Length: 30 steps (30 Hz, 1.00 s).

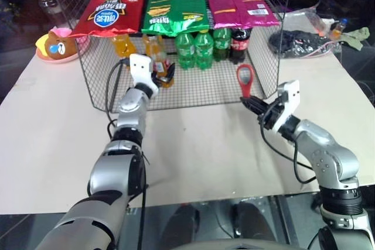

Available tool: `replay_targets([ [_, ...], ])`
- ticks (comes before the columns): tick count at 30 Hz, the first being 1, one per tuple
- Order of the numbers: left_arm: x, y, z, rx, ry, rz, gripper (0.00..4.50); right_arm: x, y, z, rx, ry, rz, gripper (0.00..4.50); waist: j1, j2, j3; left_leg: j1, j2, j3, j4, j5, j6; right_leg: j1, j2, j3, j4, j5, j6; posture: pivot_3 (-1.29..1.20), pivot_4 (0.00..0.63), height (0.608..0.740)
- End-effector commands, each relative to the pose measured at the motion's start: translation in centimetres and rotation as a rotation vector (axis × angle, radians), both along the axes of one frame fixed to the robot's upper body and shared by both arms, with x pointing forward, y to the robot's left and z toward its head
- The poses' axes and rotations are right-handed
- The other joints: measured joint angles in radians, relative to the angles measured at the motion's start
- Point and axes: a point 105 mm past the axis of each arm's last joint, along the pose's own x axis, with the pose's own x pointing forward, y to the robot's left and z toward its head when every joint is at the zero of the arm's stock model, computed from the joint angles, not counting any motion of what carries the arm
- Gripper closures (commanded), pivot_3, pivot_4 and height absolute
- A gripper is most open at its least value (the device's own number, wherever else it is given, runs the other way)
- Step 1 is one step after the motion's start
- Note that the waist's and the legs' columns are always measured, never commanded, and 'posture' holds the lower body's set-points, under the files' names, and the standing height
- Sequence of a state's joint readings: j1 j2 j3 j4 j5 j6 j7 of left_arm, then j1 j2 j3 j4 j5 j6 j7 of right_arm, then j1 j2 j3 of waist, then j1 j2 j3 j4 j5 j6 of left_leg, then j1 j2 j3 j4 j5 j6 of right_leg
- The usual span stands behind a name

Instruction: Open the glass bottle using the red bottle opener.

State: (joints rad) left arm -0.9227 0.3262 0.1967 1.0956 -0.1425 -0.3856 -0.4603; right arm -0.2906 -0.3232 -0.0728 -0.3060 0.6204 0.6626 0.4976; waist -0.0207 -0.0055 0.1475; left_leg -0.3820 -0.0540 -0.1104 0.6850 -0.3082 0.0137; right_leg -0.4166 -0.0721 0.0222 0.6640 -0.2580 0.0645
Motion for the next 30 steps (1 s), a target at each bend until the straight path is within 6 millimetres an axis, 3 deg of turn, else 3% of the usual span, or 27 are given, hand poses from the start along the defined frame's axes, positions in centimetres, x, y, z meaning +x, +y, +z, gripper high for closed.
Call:
replay_targets([
  [1,0.2,0.4,1.8,-0.015,-0.052,0.015,1.57,-0.5,0.3,1.4,0.006,-0.073,0.005,4.5,0.0,0.0,0.0,0.0,0.0,0.0,0.0,0.0,0.0,0.0,0.0,0.0,0.0,0.0,0.0,0.0,0.15,0.74],
  [2,0.3,0.4,1.7,-0.016,-0.049,0.017,1.77,-0.4,0.4,1.4,0.005,-0.073,0.004,4.5,-0.001,0.0,0.0,0.0,0.0,0.0,0.0,0.0,0.0,0.0,0.0,0.0,0.0,0.0,0.0,0.0,0.15,0.74],
  [11,-1.0,-1.3,1.2,0.013,-0.064,-0.136,1.77,0.0,-0.6,1.6,-0.018,-0.09,-0.026,4.5,-0.001,0.0,0.0,0.0,0.0,0.0,0.0,0.0,0.0,0.0,0.0,0.0,0.0,0.0,0.0,0.0,0.15,0.74],
  [19,-6.2,-4.8,2.0,0.082,-0.096,-0.429,1.77,-0.1,-0.7,1.5,-0.03,-0.096,-0.022,4.5,-0.017,0.0,0.0,-0.001,0.003,-0.001,0.0,0.0,0.0,0.0,0.0,0.0,0.0,0.0,0.0,0.0,0.15,0.74],
  [25,-12.3,-7.9,1.6,0.051,-0.03,-0.674,1.77,0.7,-1.5,2.0,-0.038,-0.117,-0.054,4.5,-0.022,0.0,0.0,0.0,0.004,0.001,-0.001,0.0,0.0,-0.001,0.0,0.003,0.0,0.0,0.0,0.0,0.15,0.74],
  [30,-13.7,-8.5,0.7,0.052,-0.009,-0.687,1.77,0.9,-1.7,2.1,-0.038,-0.124,-0.061,4.5,-0.016,0.0,0.0,0.001,0.004,0.001,0.001,0.0,0.0,0.0,0.0,0.003,0.001,0.0,0.0,0.0,0.15,0.74],
])
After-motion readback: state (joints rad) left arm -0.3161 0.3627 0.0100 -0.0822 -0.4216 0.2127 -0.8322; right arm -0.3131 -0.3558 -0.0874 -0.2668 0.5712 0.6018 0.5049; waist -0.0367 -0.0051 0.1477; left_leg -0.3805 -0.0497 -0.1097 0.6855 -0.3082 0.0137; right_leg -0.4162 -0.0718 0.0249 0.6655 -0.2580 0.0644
